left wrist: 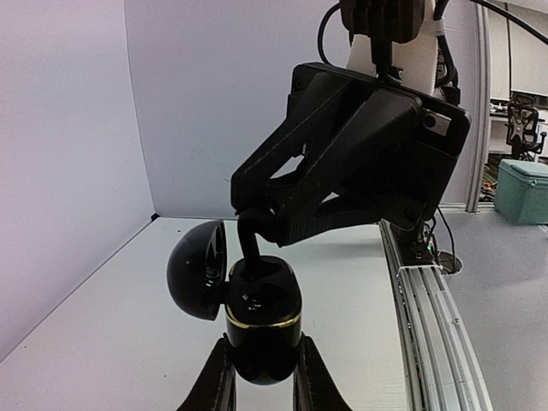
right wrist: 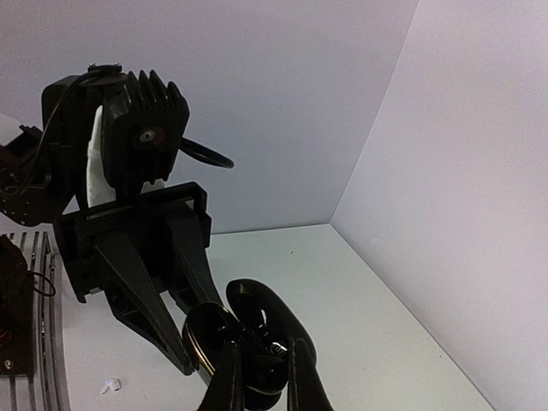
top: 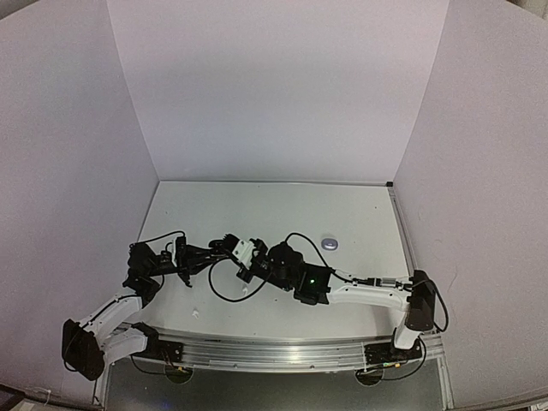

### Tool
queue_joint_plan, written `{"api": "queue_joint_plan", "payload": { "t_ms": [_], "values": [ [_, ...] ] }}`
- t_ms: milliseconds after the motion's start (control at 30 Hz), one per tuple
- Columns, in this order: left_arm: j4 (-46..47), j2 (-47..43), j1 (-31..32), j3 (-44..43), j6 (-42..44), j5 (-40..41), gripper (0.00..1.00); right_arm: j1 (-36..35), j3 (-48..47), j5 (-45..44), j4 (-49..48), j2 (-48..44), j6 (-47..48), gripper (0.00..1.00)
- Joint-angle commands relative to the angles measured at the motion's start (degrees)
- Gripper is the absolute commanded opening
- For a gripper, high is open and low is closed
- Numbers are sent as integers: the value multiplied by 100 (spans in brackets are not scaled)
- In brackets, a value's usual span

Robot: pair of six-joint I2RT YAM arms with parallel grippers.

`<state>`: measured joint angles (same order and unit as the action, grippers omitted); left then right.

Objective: Insert the wireless bluetooth earbuds into the charging case
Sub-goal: Insert the right earbud into the right side groove of the charging case.

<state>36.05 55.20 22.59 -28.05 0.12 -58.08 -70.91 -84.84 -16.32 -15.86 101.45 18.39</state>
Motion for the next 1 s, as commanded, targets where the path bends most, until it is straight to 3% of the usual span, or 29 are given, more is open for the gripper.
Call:
{"api": "queue_joint_plan", "payload": {
  "t_ms": [0, 300, 700, 967],
  "values": [
    [377, -157, 18, -51, 161, 67, 0, 7, -156, -150, 152, 209, -112, 0],
    [385, -188, 18, -14, 157, 120, 0, 3, -335, -25, 430, 299, -125, 9],
    [631, -151, 18, 56, 40, 185, 0, 7, -312, -119, 172, 112, -483, 1],
    [945, -118, 17, 129, 58, 261, 0, 15, -195, -247, -237, 50, -878, 0]
  ]
}}
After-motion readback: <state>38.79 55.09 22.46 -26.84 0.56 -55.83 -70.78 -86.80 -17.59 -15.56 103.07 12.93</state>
